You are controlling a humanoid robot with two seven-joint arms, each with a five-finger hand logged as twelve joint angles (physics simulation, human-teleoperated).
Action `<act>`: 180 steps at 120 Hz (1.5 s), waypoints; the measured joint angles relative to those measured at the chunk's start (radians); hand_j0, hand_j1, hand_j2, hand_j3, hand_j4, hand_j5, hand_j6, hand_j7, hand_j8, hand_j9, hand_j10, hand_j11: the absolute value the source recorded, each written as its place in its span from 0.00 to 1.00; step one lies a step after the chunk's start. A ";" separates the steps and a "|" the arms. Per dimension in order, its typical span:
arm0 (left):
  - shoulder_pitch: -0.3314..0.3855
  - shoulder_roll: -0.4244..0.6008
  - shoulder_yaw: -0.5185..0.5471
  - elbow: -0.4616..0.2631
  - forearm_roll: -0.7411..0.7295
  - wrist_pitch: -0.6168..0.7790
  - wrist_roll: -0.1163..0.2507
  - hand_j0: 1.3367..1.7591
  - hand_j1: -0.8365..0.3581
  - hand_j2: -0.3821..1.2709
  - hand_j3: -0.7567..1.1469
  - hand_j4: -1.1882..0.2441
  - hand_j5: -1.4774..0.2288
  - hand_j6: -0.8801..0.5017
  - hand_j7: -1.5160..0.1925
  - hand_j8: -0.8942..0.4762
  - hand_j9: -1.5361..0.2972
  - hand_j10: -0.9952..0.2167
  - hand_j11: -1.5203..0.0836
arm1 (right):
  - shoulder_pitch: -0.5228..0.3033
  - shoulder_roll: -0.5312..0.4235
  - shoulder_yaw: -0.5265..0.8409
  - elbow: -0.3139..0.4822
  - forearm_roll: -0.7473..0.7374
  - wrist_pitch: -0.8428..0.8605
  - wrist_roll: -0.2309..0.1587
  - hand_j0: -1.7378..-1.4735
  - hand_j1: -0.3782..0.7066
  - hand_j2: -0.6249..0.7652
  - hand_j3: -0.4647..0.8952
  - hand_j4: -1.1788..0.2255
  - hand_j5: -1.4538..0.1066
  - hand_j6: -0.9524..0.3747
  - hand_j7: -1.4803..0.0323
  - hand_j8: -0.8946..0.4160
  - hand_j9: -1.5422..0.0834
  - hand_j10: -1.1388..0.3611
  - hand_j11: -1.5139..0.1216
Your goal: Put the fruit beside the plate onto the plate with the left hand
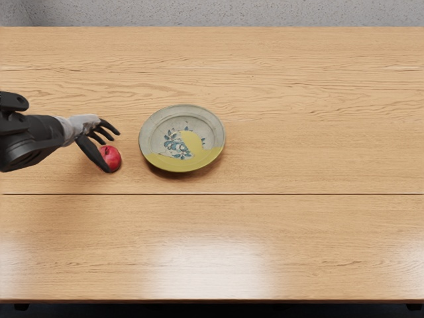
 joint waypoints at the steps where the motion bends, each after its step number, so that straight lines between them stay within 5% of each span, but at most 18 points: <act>1: 0.002 -0.001 0.000 0.000 0.000 0.000 0.000 0.76 0.67 0.27 0.40 0.61 0.62 0.41 0.65 0.42 0.61 0.56 0.69 | 0.000 0.000 0.000 0.000 0.000 0.000 0.000 0.30 0.03 0.45 0.34 0.84 0.93 0.72 0.98 0.68 0.95 0.76 0.93; 119: 0.033 -0.021 -0.004 0.013 0.002 0.038 0.012 0.75 0.52 0.35 0.40 0.44 0.43 0.28 0.45 0.30 0.43 0.37 0.48 | 0.000 0.000 0.000 0.000 0.000 0.000 0.000 0.30 0.03 0.45 0.34 0.84 0.93 0.72 0.98 0.68 0.95 0.76 0.93; 148: 0.009 -0.012 -0.004 0.012 -0.003 0.032 0.012 0.76 0.49 0.40 0.40 0.43 0.42 0.29 0.45 0.31 0.43 0.35 0.48 | 0.000 0.000 0.000 0.000 0.000 0.000 0.000 0.30 0.03 0.45 0.34 0.84 0.93 0.72 0.98 0.68 0.95 0.76 0.93; 180: -0.092 -0.012 0.015 0.010 -0.011 0.023 0.013 0.76 0.47 0.41 0.40 0.44 0.42 0.30 0.45 0.33 0.43 0.35 0.48 | 0.000 0.000 0.000 0.000 0.000 0.000 0.000 0.30 0.03 0.45 0.34 0.84 0.93 0.72 0.98 0.68 0.95 0.76 0.93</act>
